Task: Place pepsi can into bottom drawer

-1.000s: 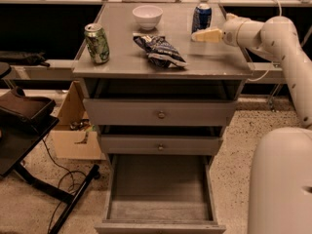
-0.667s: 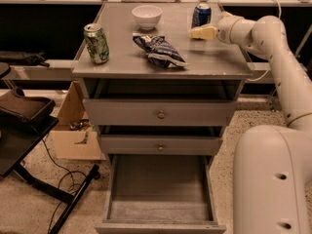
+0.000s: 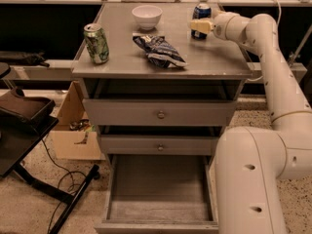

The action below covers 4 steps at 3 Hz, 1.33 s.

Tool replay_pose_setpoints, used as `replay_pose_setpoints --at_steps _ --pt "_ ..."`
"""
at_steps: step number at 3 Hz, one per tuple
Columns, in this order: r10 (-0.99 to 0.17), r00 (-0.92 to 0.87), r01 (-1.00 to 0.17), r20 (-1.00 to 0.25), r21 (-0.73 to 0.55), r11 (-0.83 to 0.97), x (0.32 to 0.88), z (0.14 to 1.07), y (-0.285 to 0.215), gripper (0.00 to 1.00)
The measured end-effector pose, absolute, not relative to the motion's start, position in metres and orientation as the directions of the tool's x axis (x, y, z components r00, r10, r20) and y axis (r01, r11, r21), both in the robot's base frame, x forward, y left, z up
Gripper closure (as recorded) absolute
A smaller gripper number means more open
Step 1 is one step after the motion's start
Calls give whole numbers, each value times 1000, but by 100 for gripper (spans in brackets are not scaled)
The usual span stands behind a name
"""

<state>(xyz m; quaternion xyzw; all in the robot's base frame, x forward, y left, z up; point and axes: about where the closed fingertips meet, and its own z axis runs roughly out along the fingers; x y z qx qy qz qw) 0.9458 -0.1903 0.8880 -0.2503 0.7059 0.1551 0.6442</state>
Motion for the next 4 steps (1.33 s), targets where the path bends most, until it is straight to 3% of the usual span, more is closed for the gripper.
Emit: replay_pose_setpoints --at_steps 3,4 --pt "-151 -44 -553 -988 -101 827 947 888 -190 95" --pt "-167 -49 -600 -985 -105 793 918 907 -197 100"
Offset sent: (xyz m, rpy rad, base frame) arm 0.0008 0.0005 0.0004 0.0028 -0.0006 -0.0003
